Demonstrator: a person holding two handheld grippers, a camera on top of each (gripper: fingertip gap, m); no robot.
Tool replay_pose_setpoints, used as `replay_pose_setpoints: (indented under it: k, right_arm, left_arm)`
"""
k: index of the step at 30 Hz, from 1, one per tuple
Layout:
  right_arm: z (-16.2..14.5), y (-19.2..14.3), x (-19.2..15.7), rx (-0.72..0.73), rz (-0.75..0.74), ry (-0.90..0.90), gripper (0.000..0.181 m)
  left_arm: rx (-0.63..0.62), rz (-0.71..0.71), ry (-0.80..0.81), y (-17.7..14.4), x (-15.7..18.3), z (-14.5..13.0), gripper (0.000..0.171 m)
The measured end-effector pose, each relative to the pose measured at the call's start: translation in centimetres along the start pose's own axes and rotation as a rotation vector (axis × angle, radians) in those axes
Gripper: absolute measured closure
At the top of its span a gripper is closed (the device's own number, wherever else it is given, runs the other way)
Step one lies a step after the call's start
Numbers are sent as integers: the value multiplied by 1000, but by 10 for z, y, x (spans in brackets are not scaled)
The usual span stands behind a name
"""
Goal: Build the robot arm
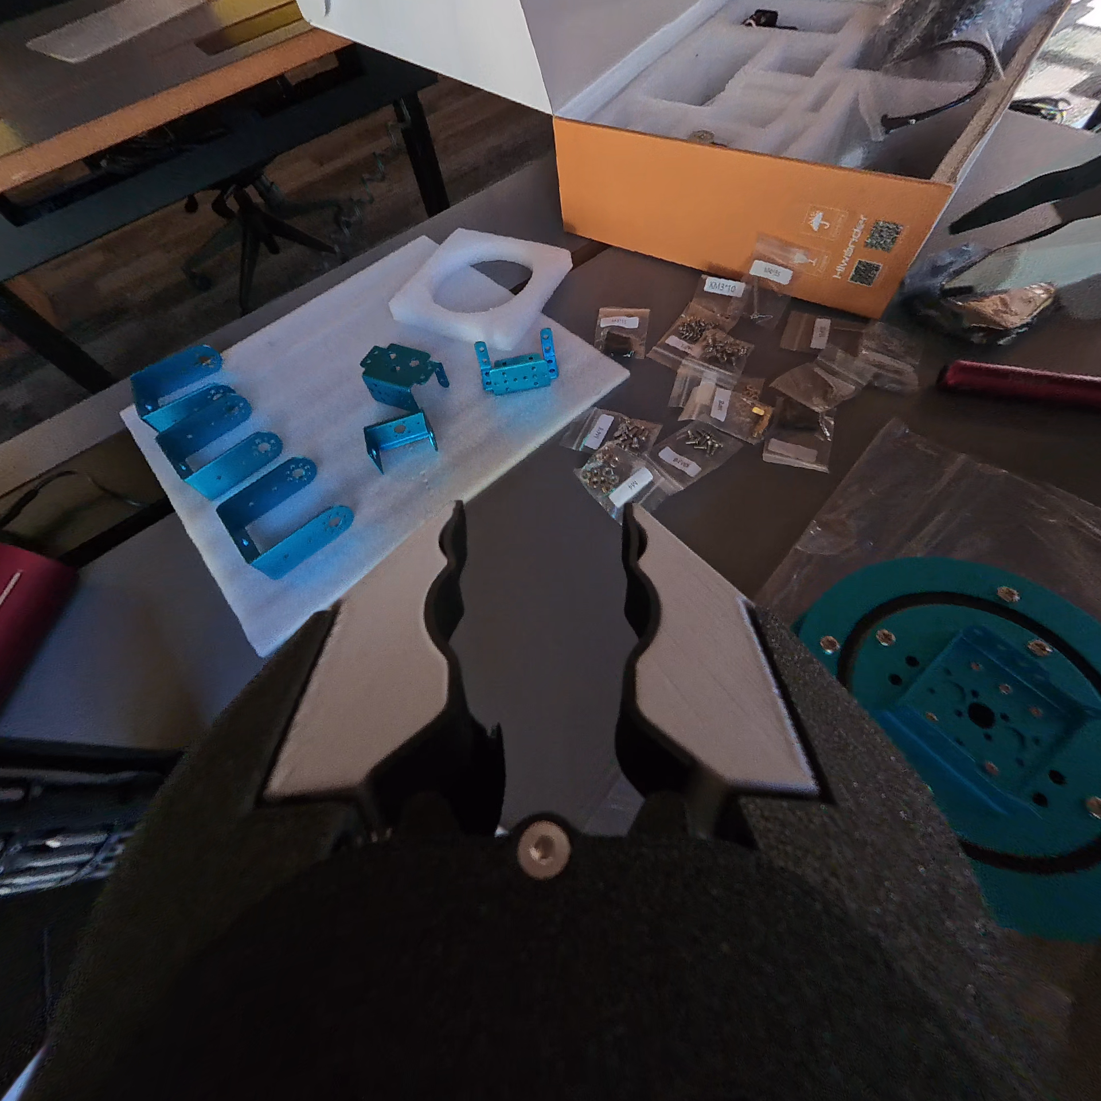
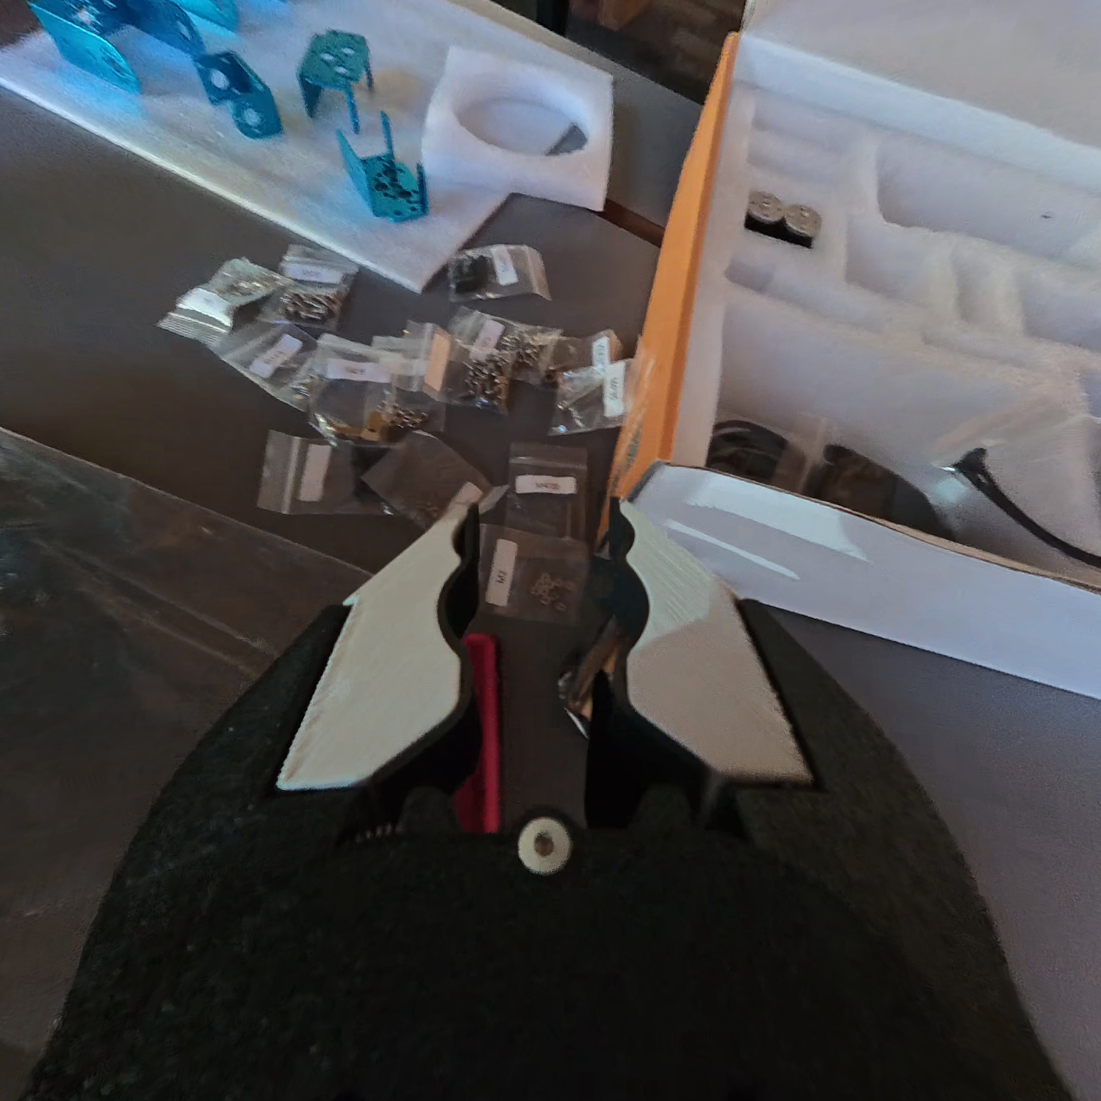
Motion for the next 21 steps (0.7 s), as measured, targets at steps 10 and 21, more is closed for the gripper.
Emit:
replay_pose_setpoints:
  k: [10, 21]
  right_arm:
    - [-14, 9, -4, -104, 8, -17, 151]
    - [-26, 17, -17, -187, 103, -31, 152]
  left_arm:
    - [5, -2, -53, 22, -15, -34, 120]
    - [-27, 40, -77, 22, -28, -45, 120]
Point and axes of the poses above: each gripper's, where its closed fingertips meet, y out along the fingers, z out of its top, x = y × z across the jaws, the point moved 4 cm from there along -y, back along the fingers, and after that the axes turned 4 degrees about -x, right-handed, at the moved point
